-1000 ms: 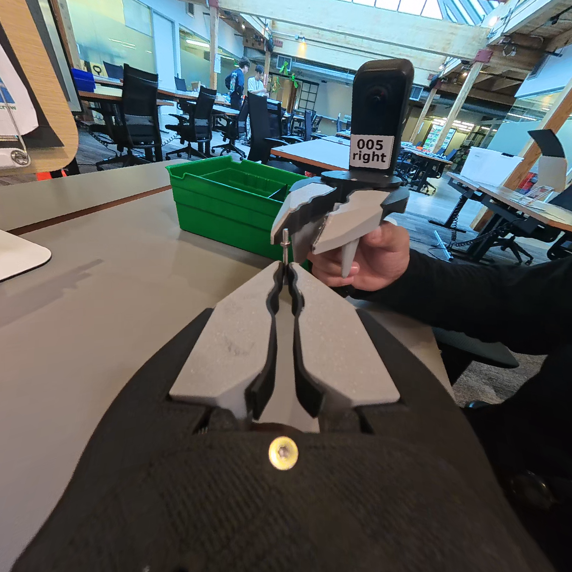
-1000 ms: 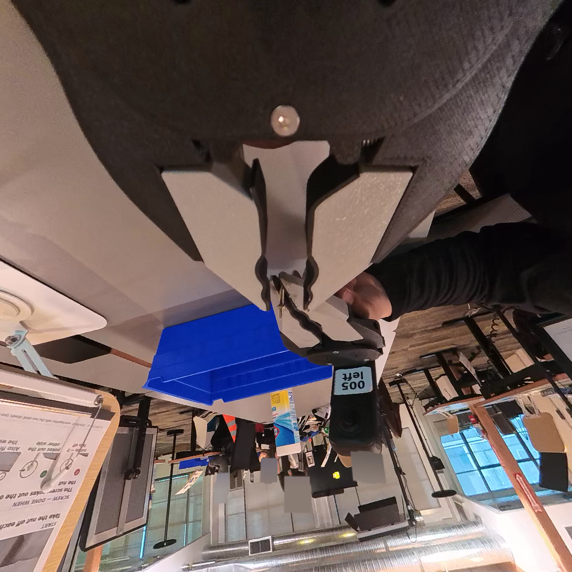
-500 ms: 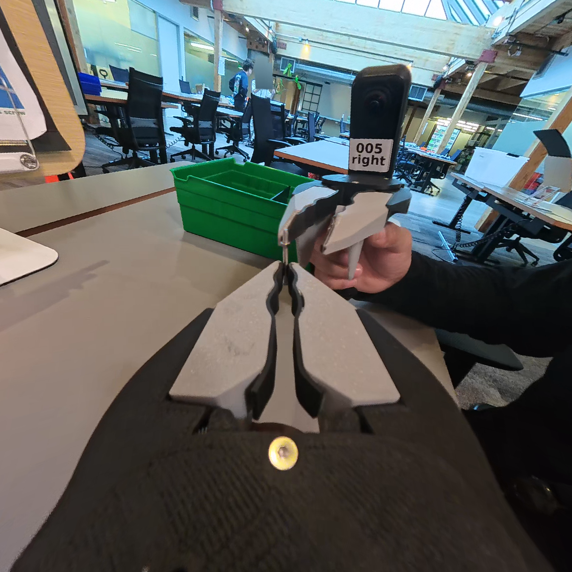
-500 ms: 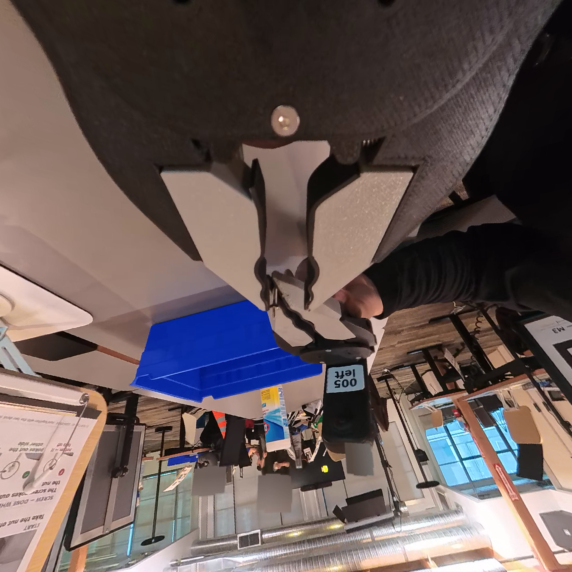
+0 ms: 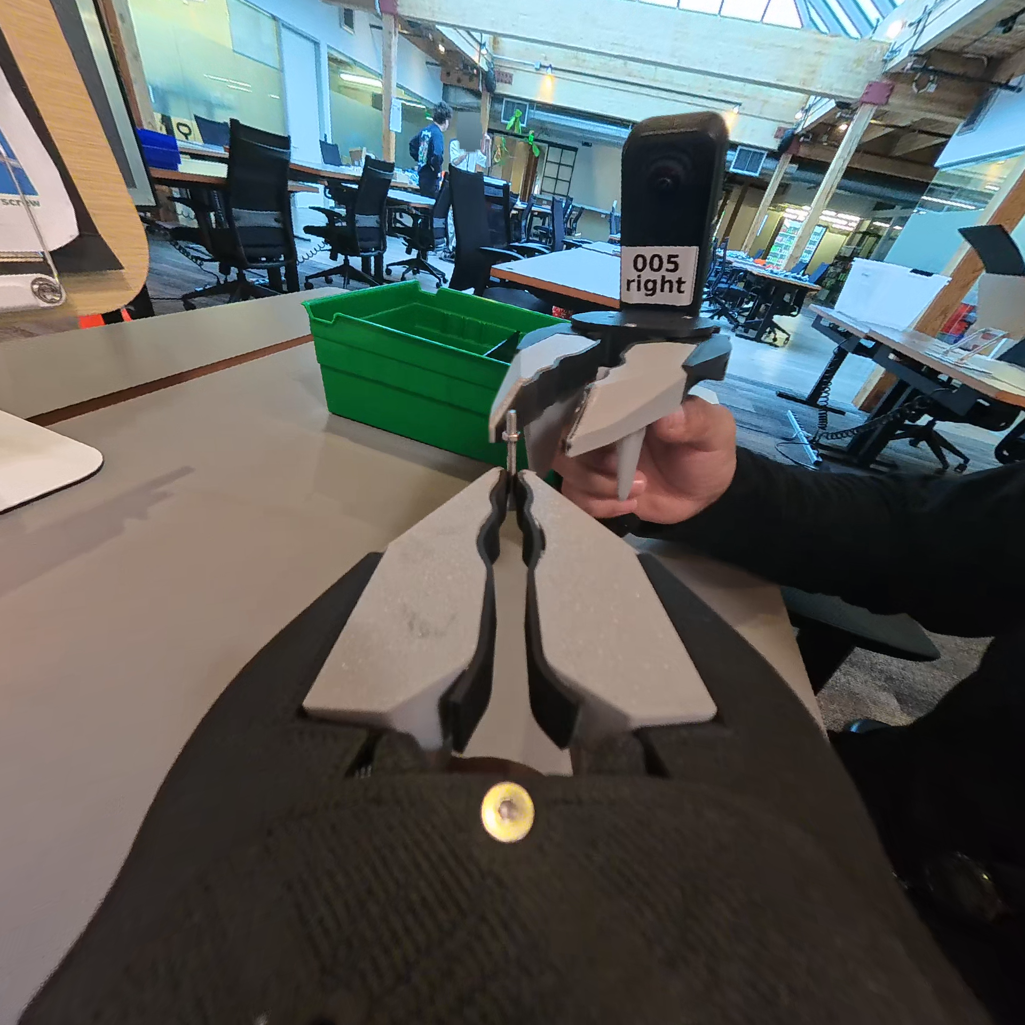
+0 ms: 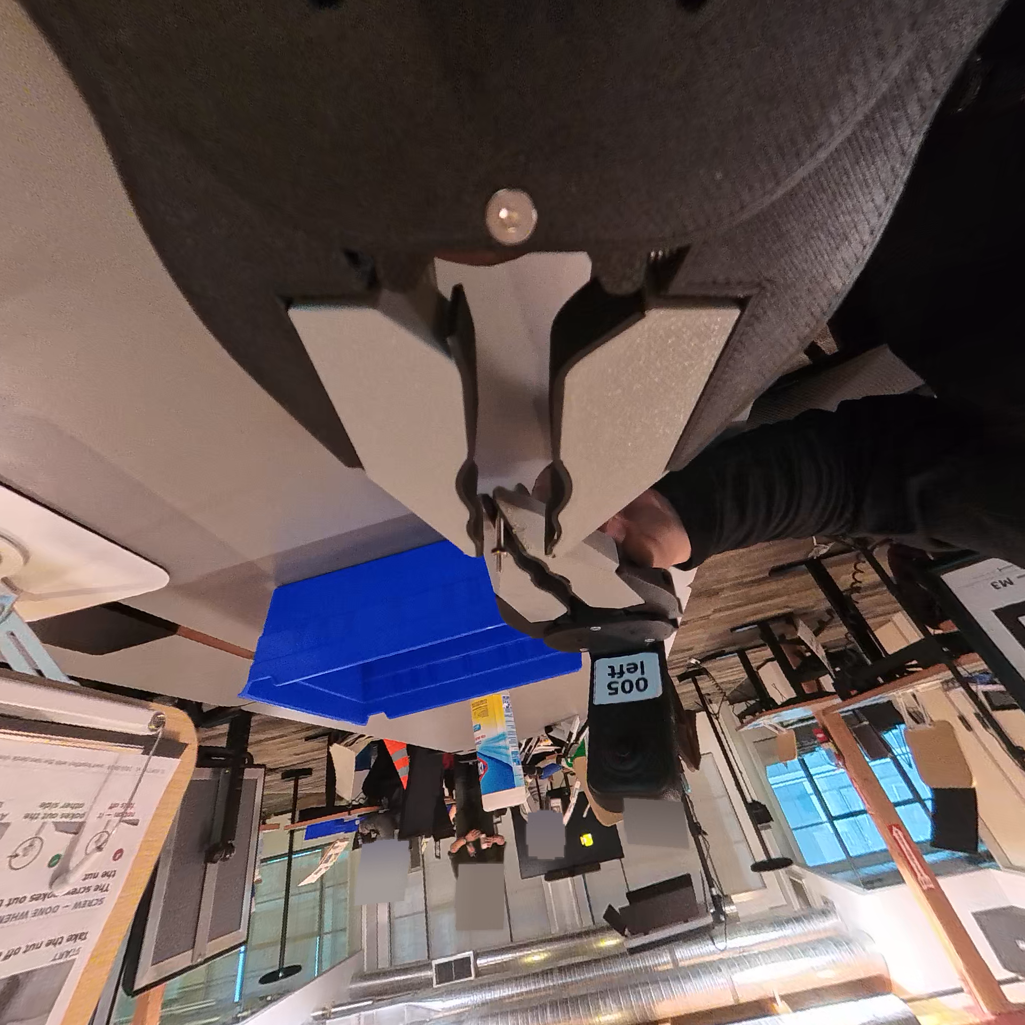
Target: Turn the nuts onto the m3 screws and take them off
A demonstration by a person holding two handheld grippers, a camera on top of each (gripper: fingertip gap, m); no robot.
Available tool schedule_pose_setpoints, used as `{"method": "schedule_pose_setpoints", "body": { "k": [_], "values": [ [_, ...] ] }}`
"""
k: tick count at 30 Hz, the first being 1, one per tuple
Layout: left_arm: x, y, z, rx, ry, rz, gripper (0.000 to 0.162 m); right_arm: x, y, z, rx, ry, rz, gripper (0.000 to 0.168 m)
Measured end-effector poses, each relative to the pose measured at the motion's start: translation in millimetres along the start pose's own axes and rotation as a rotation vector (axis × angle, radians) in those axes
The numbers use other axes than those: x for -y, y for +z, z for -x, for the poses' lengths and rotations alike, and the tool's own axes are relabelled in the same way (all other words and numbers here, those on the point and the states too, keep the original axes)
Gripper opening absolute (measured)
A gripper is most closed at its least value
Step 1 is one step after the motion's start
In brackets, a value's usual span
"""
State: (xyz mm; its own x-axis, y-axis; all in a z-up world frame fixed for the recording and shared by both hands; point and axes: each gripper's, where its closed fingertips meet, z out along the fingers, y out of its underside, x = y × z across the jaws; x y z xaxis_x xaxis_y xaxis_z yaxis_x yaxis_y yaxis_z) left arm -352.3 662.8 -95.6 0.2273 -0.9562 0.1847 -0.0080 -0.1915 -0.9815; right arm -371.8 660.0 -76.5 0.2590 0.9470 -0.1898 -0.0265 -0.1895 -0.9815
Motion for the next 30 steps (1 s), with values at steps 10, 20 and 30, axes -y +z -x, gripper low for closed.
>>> {"method": "schedule_pose_setpoints", "body": {
  "k": [10, 20, 30],
  "values": [
    [-2, 3, -3, -0.003, 0.015, 0.009, 0.000, -3, 8, 5, 0.026, 0.011, 0.011, 0.021],
    [-3, 5, -7, -0.016, 0.020, 0.017, 0.000, -1, 11, 10, 0.054, 0.034, -0.009, 0.023],
    [-1, 1, -1, 0.001, 0.008, 0.005, 0.000, 1, -3, 1, 0.010, -0.001, -0.002, 0.019]
  ]
}}
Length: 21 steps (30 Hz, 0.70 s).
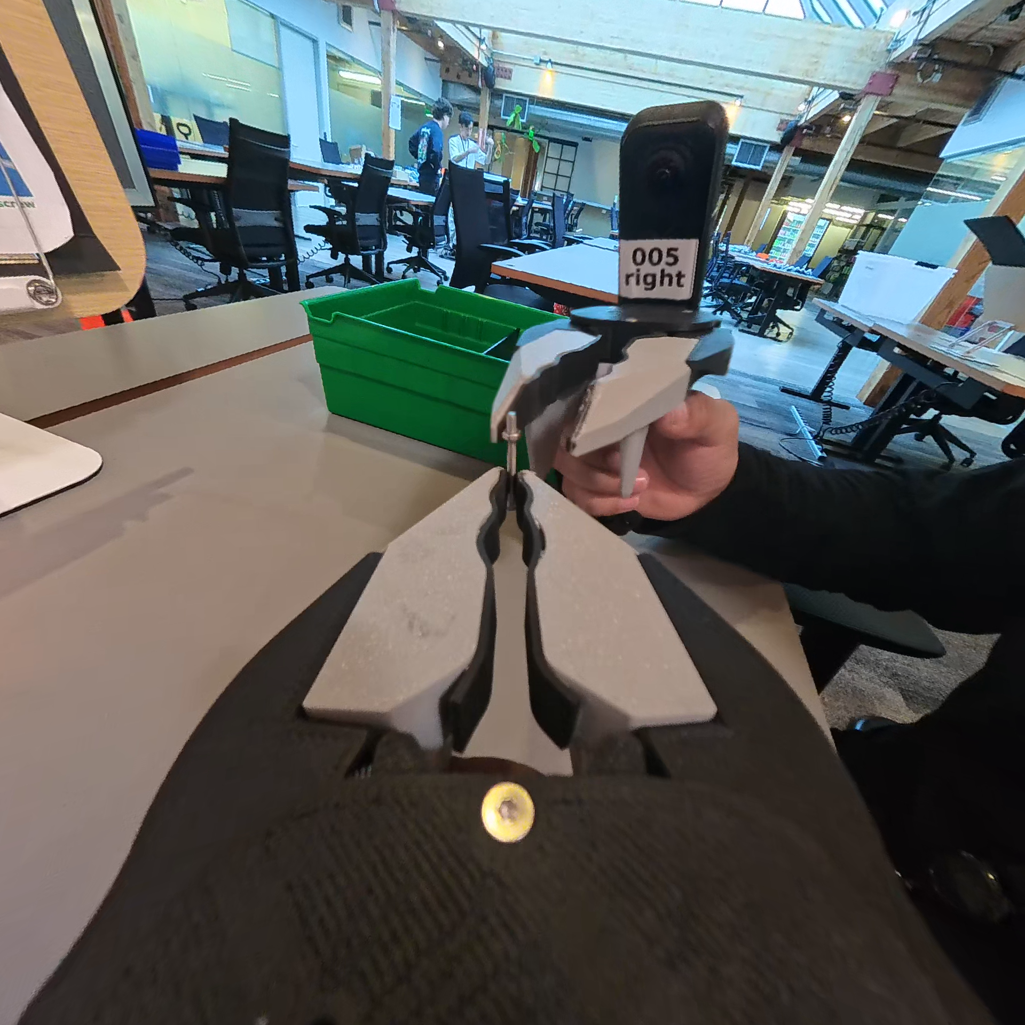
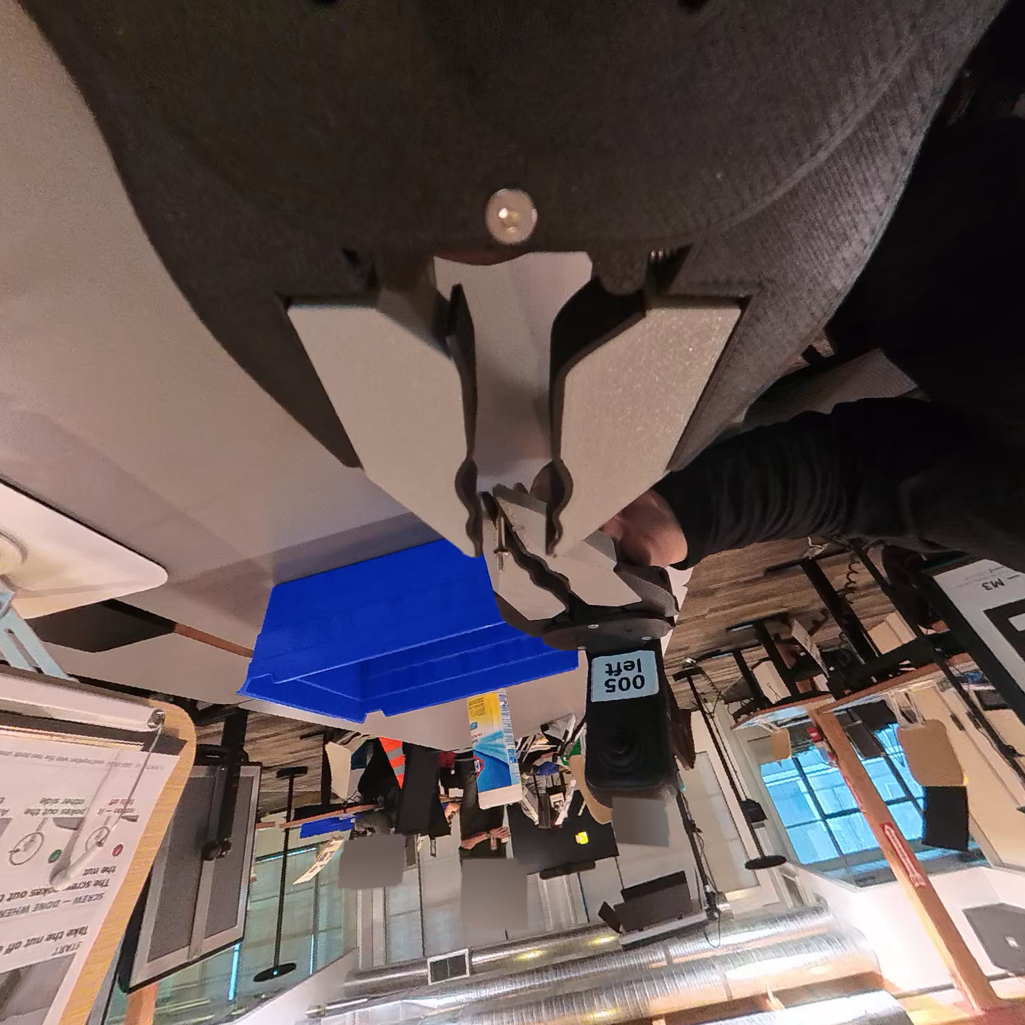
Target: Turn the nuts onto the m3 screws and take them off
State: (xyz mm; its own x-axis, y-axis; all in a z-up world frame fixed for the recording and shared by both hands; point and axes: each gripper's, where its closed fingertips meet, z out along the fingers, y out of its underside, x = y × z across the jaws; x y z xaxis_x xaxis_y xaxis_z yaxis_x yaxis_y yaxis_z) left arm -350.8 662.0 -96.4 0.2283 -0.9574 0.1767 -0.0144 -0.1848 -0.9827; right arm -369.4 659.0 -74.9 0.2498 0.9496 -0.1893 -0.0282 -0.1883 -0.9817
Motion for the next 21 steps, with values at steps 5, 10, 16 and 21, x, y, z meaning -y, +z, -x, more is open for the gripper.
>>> {"method": "schedule_pose_setpoints", "body": {
  "k": [5, 10, 16, 21],
  "values": [
    [-3, 4, -6, -0.014, 0.016, 0.017, 0.000, -7, 16, 9, 0.029, 0.005, 0.028, 0.025],
    [-1, 1, -1, -0.002, 0.009, 0.006, 0.000, -3, 6, 3, 0.006, -0.006, 0.016, 0.021],
    [-1, 1, -2, -0.003, 0.009, 0.007, 0.000, 0, 3, 5, 0.035, 0.020, -0.010, 0.019],
    [-4, 4, -4, -0.003, 0.026, 0.023, 0.000, -6, 14, 9, 0.045, 0.032, 0.014, 0.024]
  ]
}}
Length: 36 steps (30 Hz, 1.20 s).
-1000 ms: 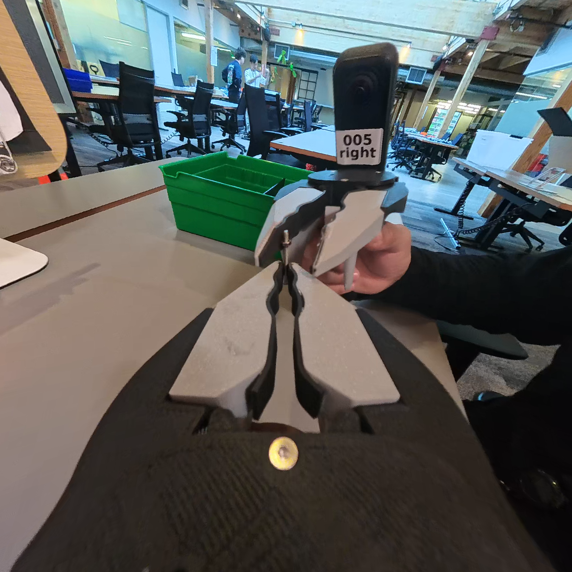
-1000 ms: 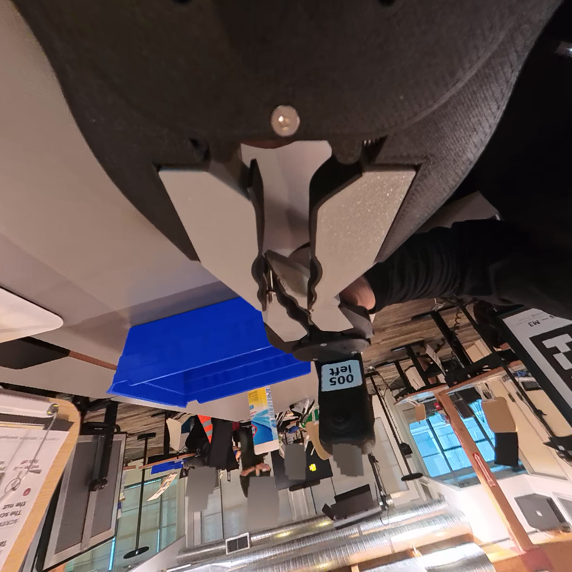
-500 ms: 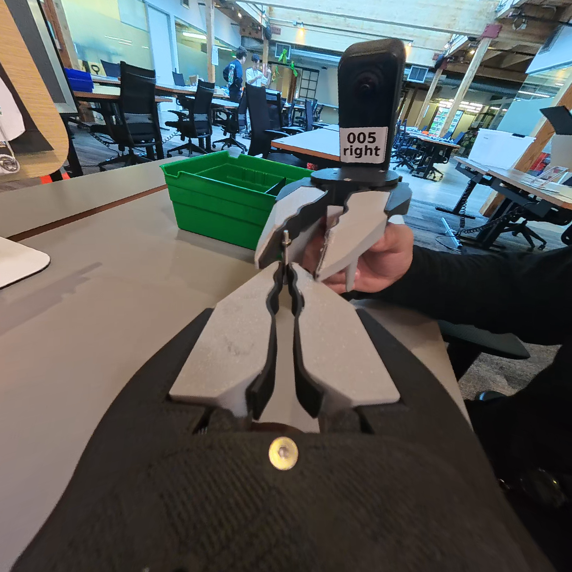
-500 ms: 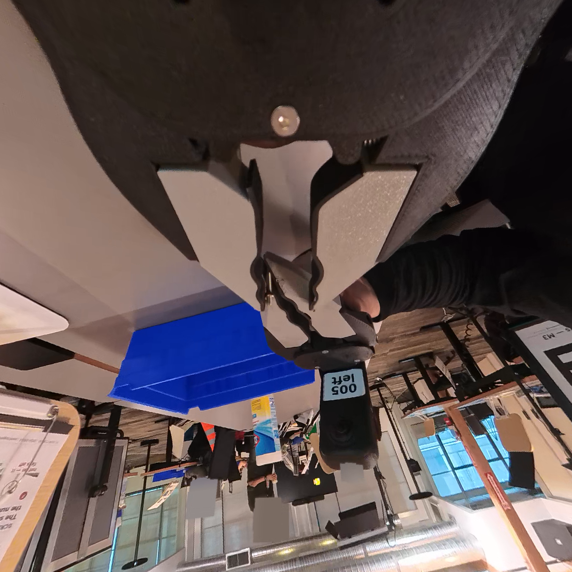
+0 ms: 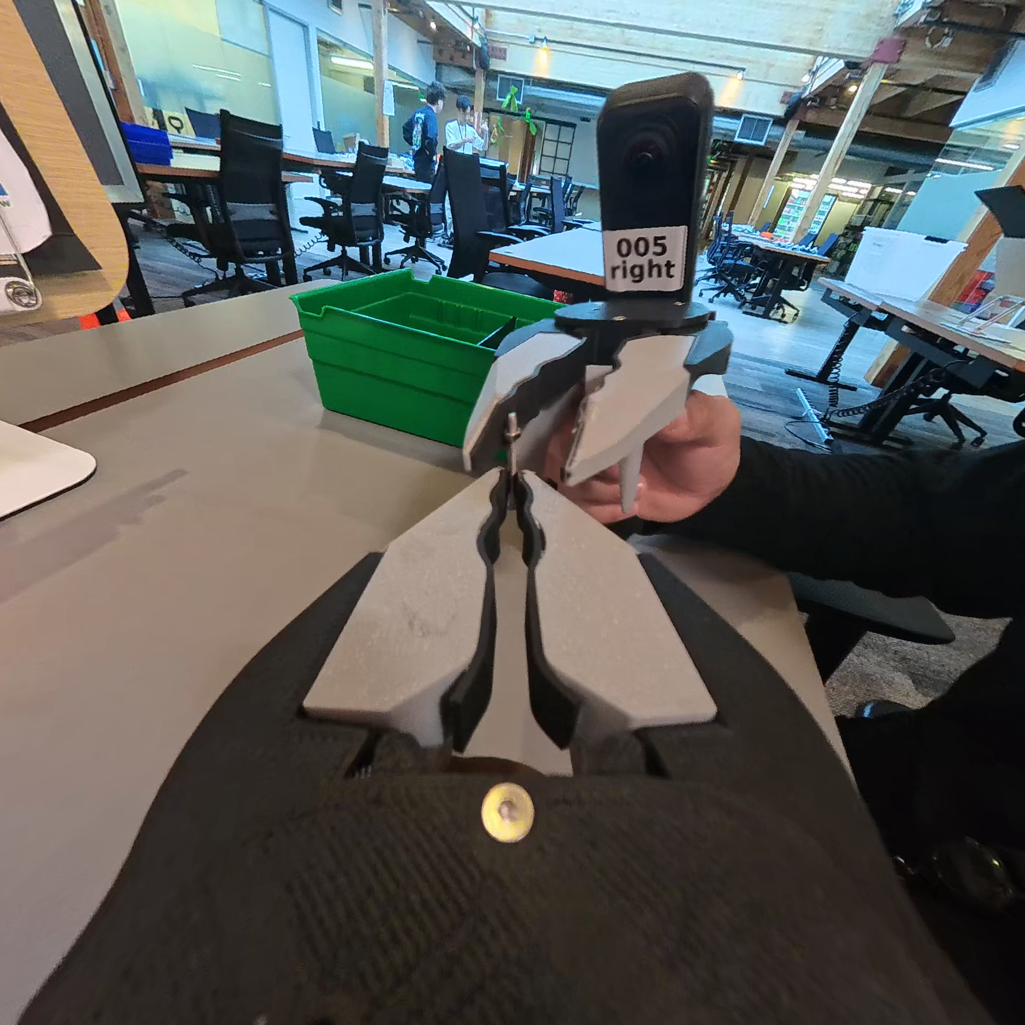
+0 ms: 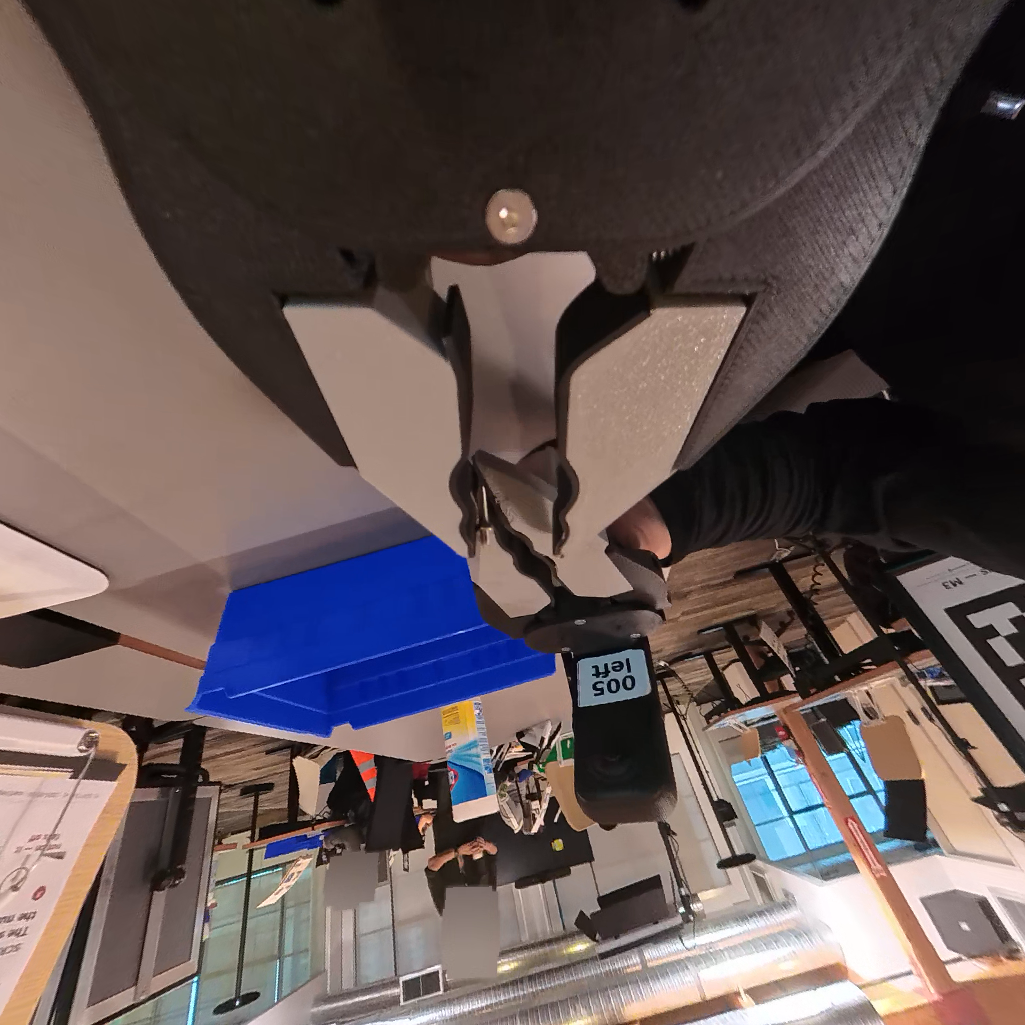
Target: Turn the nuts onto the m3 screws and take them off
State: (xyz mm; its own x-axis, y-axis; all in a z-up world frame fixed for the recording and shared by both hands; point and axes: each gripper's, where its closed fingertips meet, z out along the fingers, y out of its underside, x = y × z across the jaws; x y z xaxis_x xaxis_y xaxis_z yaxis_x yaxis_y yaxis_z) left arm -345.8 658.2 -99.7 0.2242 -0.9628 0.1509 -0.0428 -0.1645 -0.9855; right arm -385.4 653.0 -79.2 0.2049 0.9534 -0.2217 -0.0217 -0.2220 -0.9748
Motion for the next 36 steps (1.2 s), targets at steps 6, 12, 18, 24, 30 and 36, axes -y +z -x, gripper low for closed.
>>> {"method": "schedule_pose_setpoints", "body": {
  "k": [6, 12, 18, 24, 30, 36],
  "values": [
    [3, -4, 5, 0.008, -0.021, -0.017, 0.000, 10, -16, -7, -0.019, -0.003, -0.040, 0.019],
    [-1, 1, -2, -0.008, -0.004, 0.005, 0.000, -1, 1, 2, 0.007, -0.001, 0.003, 0.026],
    [2, -3, 4, 0.009, -0.015, -0.012, 0.000, 4, -11, -5, -0.038, -0.039, 0.000, 0.022],
    [1, -1, 1, -0.001, -0.015, -0.006, 0.000, 5, -9, -1, -0.009, -0.023, -0.016, 0.024],
    [-1, 0, 1, 0.007, -0.003, 0.003, 0.000, 0, -4, -1, -0.014, -0.023, 0.011, 0.023],
    [2, -4, 5, 0.015, -0.010, -0.008, 0.000, 11, -18, -4, -0.013, -0.017, -0.041, 0.018]
  ]
}}
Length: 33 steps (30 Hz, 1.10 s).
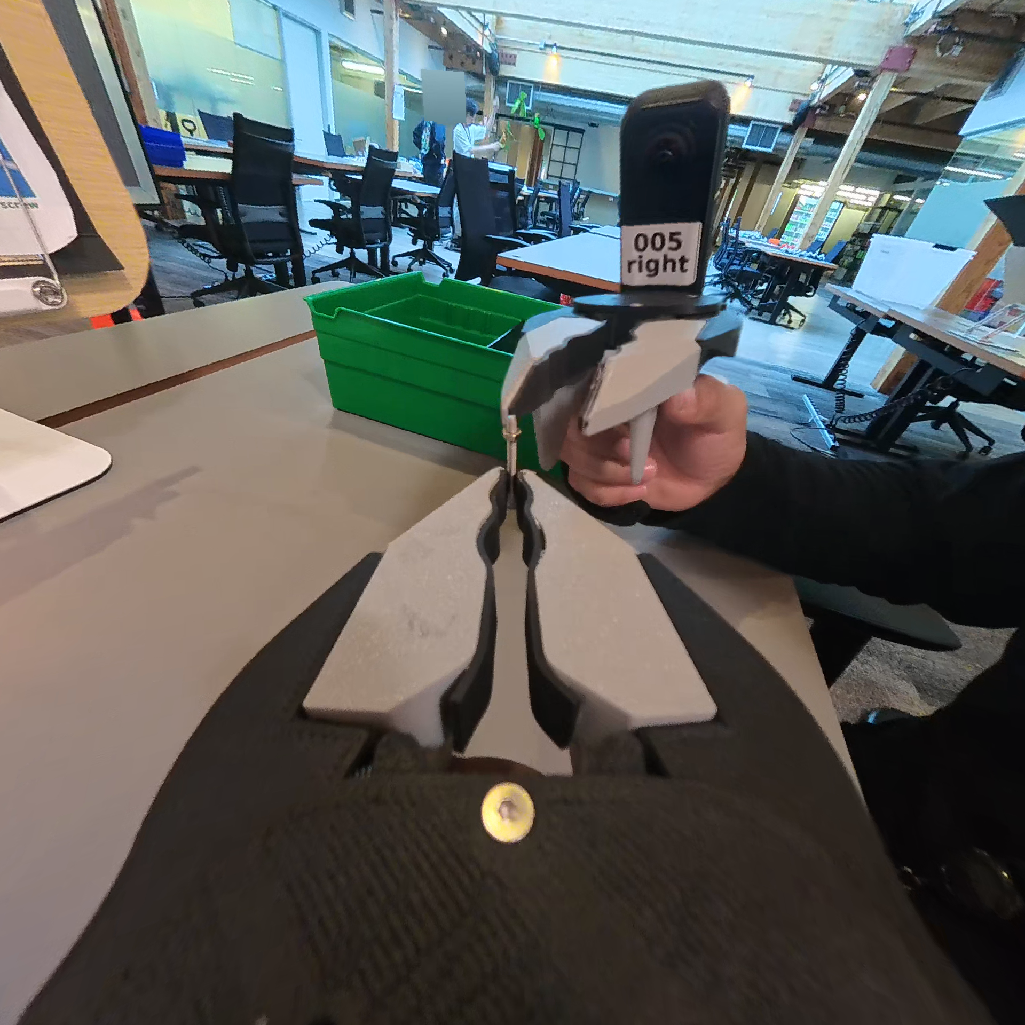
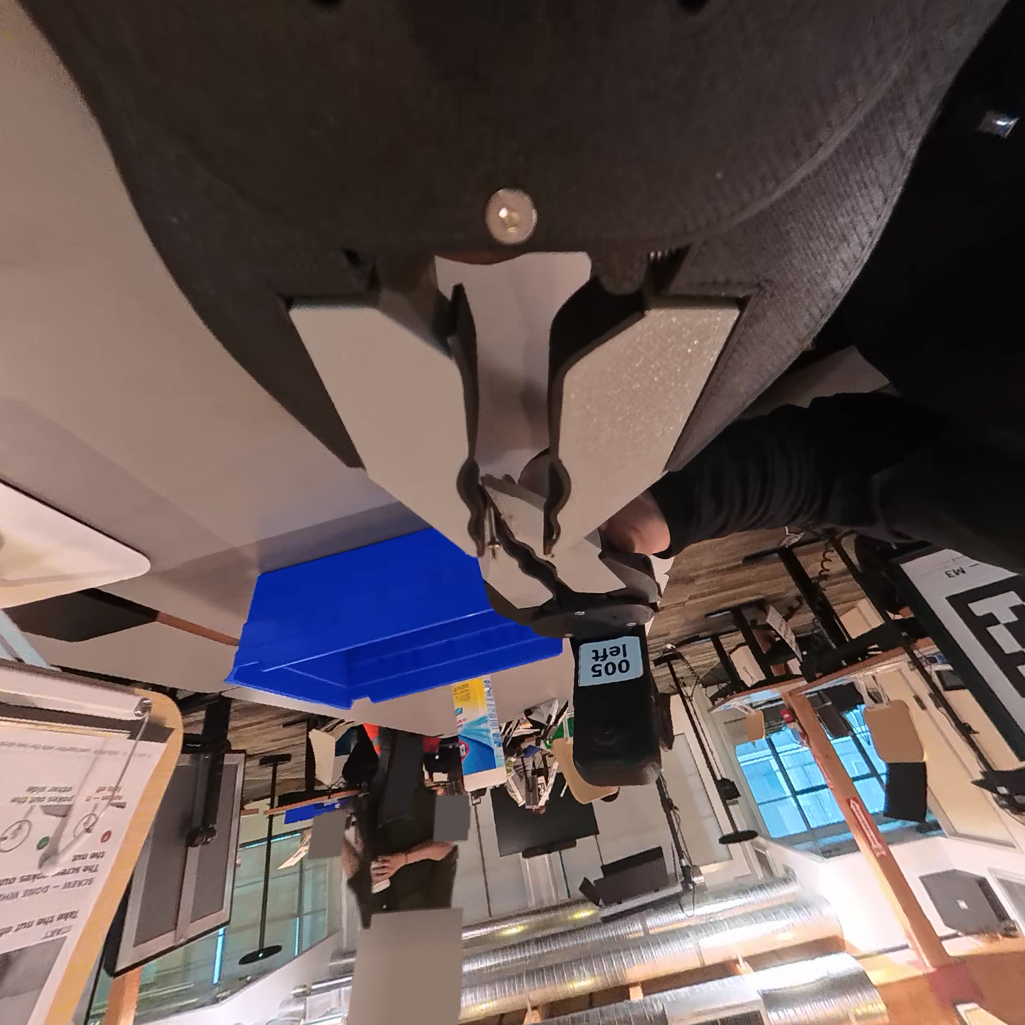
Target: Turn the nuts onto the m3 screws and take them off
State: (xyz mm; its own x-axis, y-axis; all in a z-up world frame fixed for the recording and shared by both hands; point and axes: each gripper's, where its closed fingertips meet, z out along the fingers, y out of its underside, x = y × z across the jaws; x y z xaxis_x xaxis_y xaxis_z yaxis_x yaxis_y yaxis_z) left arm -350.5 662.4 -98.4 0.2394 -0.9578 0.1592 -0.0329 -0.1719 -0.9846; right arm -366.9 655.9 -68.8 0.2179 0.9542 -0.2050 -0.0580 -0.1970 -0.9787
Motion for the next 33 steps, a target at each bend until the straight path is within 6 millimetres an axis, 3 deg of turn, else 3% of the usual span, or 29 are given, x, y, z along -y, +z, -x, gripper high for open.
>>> {"method": "schedule_pose_setpoints", "body": {
  "k": [6, 14, 22, 29, 33],
  "values": [
    [-7, 7, -9, -0.019, 0.043, 0.043, 0.000, -17, 19, 6, -0.003, -0.024, 0.080, 0.021],
    [-3, 1, -1, 0.006, 0.019, 0.020, 0.000, -5, 1, -2, -0.020, -0.022, 0.034, 0.018],
    [-8, 7, -7, -0.011, 0.039, 0.045, 0.000, -19, 19, 6, -0.008, -0.038, 0.089, 0.024],
    [-3, 1, -1, 0.006, 0.023, 0.021, 0.000, -3, -1, -1, -0.022, -0.048, 0.036, 0.021],
    [-5, 3, -4, -0.002, 0.027, 0.028, 0.000, -8, 5, 1, -0.013, -0.044, 0.058, 0.018]
  ]
}}
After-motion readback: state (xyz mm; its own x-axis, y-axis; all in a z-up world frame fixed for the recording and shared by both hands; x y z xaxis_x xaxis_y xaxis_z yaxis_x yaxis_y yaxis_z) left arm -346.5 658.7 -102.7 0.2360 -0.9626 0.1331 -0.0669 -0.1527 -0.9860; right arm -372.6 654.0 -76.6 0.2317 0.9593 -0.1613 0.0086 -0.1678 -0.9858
